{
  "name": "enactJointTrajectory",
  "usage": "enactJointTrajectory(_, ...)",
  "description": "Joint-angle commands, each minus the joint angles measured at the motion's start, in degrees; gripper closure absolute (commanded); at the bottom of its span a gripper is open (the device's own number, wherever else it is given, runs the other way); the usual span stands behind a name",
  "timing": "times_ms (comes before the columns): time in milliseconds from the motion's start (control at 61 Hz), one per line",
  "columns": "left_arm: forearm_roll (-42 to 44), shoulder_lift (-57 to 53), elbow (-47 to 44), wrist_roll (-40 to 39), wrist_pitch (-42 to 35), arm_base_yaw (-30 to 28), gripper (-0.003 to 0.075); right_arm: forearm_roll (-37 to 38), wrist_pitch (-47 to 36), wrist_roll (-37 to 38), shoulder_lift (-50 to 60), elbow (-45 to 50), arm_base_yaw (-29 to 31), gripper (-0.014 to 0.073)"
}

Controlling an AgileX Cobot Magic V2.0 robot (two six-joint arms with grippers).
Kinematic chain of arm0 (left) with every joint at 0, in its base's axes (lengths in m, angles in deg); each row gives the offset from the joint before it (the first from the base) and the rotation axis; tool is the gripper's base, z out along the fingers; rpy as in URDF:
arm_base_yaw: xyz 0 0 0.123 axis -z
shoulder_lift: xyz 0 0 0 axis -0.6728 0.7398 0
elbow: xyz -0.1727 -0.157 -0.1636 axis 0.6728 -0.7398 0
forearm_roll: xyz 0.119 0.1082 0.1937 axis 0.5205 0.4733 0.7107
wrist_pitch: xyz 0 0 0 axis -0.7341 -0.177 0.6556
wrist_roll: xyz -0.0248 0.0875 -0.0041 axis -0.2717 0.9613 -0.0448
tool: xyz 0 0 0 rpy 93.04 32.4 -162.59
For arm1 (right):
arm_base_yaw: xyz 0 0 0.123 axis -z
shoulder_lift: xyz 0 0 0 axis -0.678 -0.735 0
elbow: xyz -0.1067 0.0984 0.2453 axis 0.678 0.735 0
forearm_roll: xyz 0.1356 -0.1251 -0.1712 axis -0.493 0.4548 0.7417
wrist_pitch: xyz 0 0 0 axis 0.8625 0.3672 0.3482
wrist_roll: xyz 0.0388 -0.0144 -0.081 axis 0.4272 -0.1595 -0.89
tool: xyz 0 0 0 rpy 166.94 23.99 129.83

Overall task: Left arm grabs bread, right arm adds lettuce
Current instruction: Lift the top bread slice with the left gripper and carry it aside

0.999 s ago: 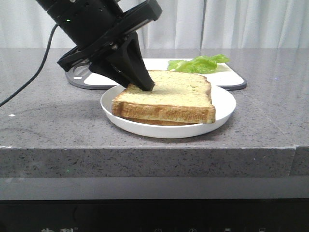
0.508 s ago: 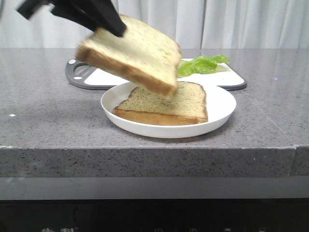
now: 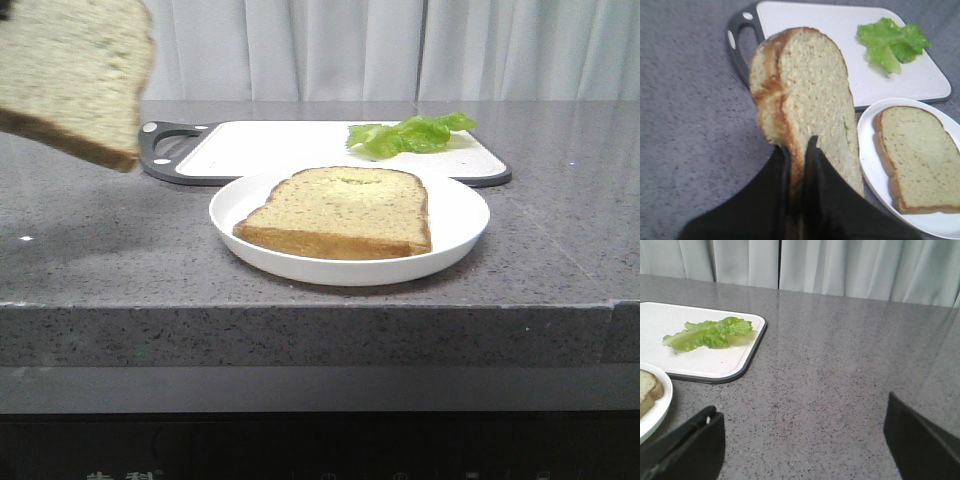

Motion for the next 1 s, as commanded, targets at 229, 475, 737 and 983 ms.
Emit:
enactJointTrajectory(229, 3.32, -21.58, -14.96, 0.09, -16.86, -0.08, 0.074, 0.66, -4.38, -0.23, -1.0, -2.11, 0.37, -0.0059)
enactJointTrajectory(475, 4.61, -33.81, -22.56, 0.09, -19.18, -0.08, 0.0739, 0.66, -4.38, -0.23, -1.0, -2.11, 0.37, -0.0059)
enactJointTrajectory(737, 4.61, -35.6, -23.02, 0.09, -19.54, -0.08, 0.0739, 0.66, -5.29, -0.23, -11.58, -5.26, 0.37, -0.0059)
enactJointTrajectory(983, 4.61, -35.6, -23.02, 0.09, -19.54, -0.08, 0.0739, 0.66, -4.82, -0.28, -33.24, -17.5, -1.06, -0.0059)
